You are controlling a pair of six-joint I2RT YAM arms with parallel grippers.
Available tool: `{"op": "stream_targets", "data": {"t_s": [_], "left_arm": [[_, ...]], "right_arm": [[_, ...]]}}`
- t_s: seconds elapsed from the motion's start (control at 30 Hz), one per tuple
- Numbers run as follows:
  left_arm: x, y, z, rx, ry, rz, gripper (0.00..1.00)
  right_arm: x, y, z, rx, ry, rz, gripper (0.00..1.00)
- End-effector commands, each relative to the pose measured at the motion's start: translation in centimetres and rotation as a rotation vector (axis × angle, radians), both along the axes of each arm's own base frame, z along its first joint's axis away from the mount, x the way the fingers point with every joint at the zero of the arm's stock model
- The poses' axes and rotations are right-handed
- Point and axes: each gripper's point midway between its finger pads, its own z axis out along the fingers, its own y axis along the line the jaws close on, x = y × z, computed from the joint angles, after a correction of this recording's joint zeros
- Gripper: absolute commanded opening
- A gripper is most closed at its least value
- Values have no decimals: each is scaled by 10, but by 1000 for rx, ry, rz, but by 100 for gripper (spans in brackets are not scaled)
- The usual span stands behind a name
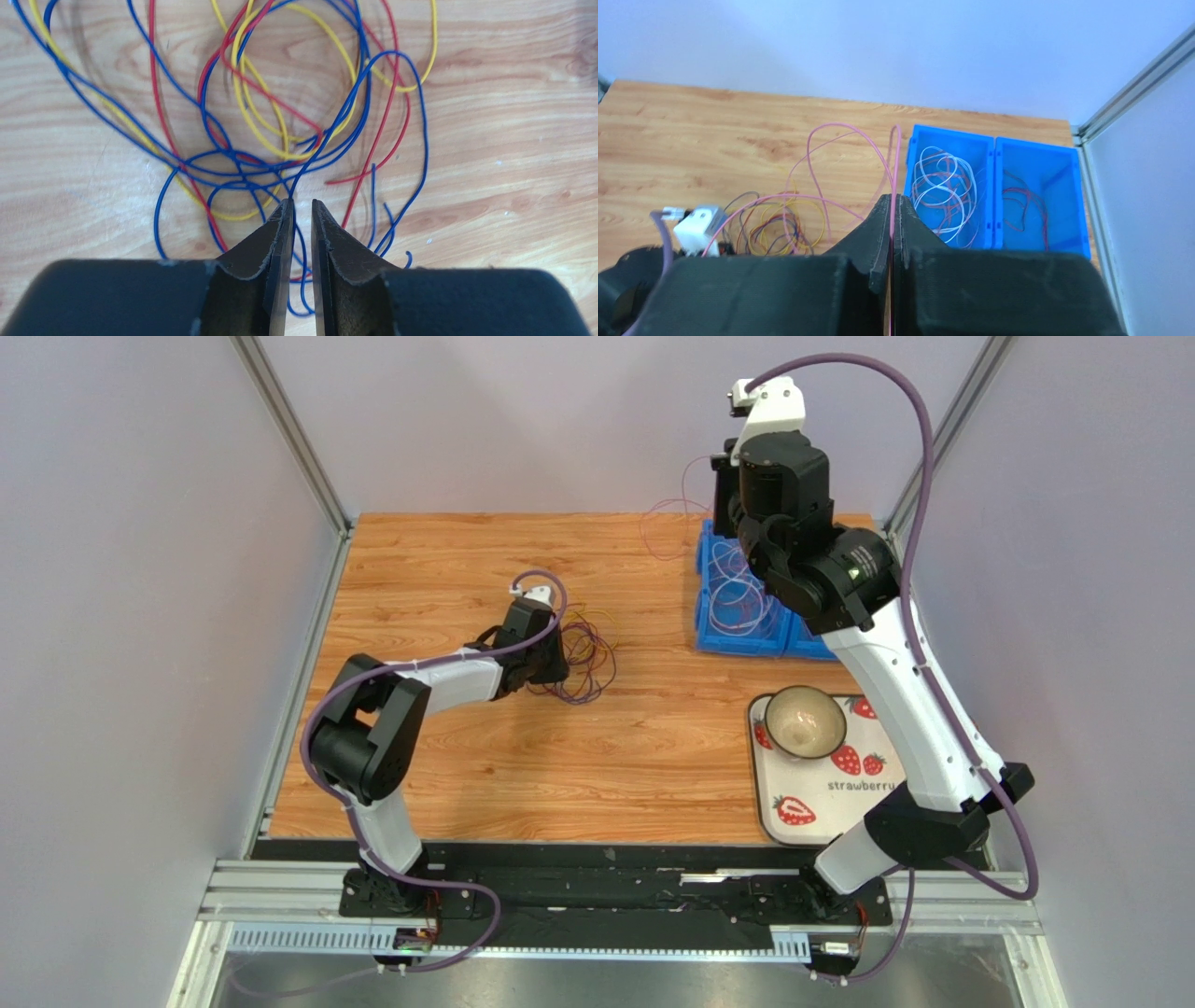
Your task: Untangle the cables
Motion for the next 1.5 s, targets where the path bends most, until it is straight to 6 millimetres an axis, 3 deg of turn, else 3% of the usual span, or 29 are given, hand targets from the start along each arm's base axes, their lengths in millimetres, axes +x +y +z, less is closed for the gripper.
{"op": "stream_targets", "data": {"t_s": [0.0,0.37,0.7,1.2,1.33,1.37,1.4,1.43,1.47], "left_arm": [[3,-1,27,-50,-93,14,25],[-2,3,39,-80,-148,25,29],[-4,4,40,-85,-155,24,29],[-4,4,40,-83,-155,26,29],[-4,4,40,-82,-154,26,29],[-3,4,40,-82,-154,26,29],[-3,3,40,-83,-156,26,29],[-2,3,40,-83,-155,26,29],[-2,3,40,-81,-156,27,29]], "right_arm": [[9,-26,17,-23,-70,-115,0],[41,-113,-13,-7,-17,-373,0],[67,-184,-64,32,79,-542,0],[103,-244,-132,63,197,-703,0],[116,-250,-152,73,242,-716,1],[117,-264,-157,89,259,-738,6],[124,-265,-162,125,269,-747,15],[121,-265,-171,131,311,-746,46],[123,-268,-179,140,333,-753,61]]}}
